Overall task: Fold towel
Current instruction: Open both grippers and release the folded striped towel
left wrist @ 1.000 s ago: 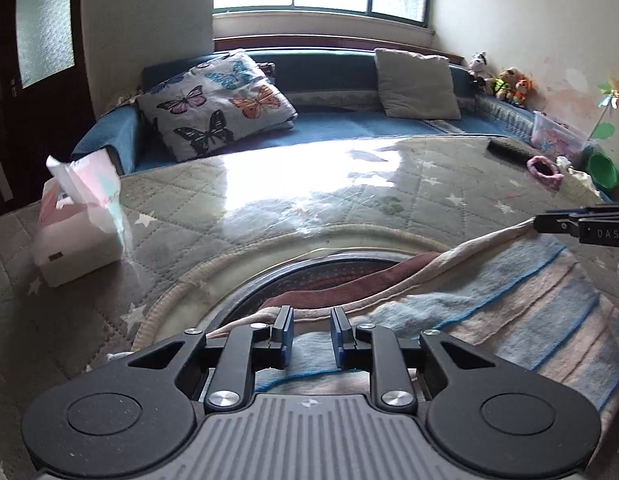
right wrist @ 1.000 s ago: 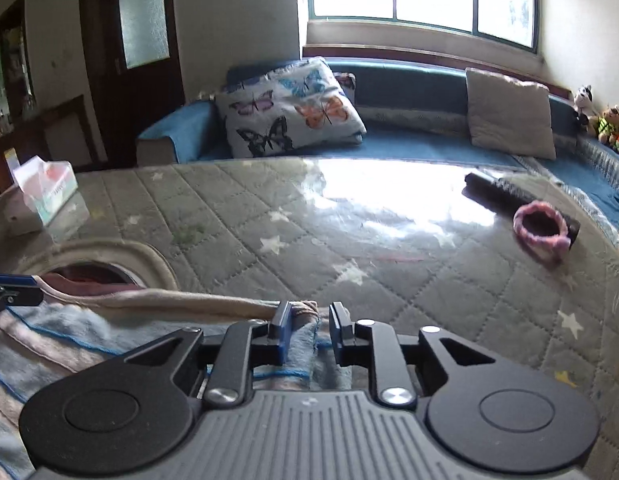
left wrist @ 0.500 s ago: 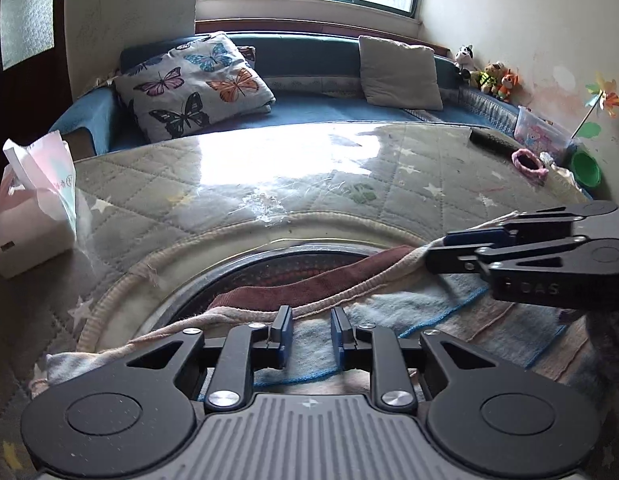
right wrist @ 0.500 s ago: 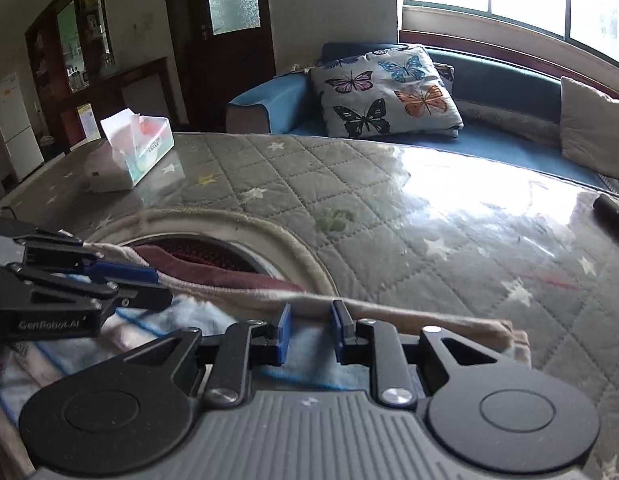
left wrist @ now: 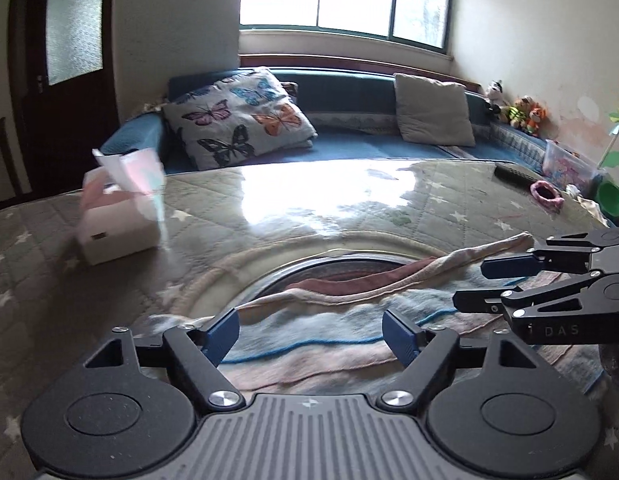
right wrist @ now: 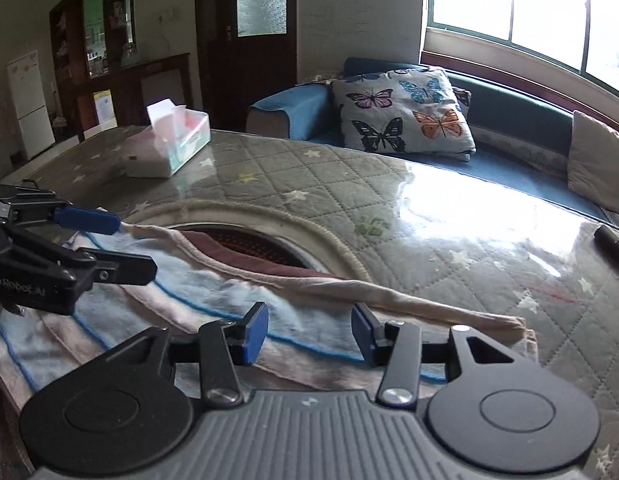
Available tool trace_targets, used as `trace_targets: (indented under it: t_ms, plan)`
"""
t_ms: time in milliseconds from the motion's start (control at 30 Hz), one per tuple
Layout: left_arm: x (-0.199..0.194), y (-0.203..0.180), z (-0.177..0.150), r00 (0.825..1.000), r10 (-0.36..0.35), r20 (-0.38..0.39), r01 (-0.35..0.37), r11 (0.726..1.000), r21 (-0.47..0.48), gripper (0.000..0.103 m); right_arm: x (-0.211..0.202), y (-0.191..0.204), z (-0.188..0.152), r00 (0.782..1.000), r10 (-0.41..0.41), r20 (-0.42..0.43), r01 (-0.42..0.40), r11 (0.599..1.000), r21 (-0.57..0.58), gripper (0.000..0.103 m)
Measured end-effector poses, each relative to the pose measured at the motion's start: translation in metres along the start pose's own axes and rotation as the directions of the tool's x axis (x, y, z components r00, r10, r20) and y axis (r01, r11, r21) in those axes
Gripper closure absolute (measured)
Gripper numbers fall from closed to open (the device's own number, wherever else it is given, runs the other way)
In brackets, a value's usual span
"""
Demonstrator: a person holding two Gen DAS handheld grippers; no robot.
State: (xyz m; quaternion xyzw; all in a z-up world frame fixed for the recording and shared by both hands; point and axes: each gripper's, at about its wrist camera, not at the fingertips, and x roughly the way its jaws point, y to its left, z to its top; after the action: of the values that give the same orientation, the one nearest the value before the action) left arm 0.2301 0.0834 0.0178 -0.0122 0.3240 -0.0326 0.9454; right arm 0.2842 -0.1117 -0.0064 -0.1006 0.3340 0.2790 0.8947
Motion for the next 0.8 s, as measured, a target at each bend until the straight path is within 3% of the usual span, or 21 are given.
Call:
trace_targets:
  t_ms: [167,433,800]
  plan:
    - [-0.008,0.020,-0.010,0.996,0.088,0.000,-0.088,0.996,-0.030,0.016,0.011,0.011,0.002,1.000,0.021,-0.011,-0.020,0.999,0.031,0.051]
    - [-0.001,0.055,-0.019,0.981,0.190,-0.042,-0.193,0.978,-0.084,0.015,0.024,0.038,0.001,0.998,0.050,-0.025,-0.050,0.999,0.014,0.047]
    - [-0.001,0.085,-0.019,0.970,0.236,-0.059,-0.242,0.961,-0.133,0.013,0.035,0.076,0.013,0.994,0.110,-0.011,-0.110,0.994,-0.021,0.047]
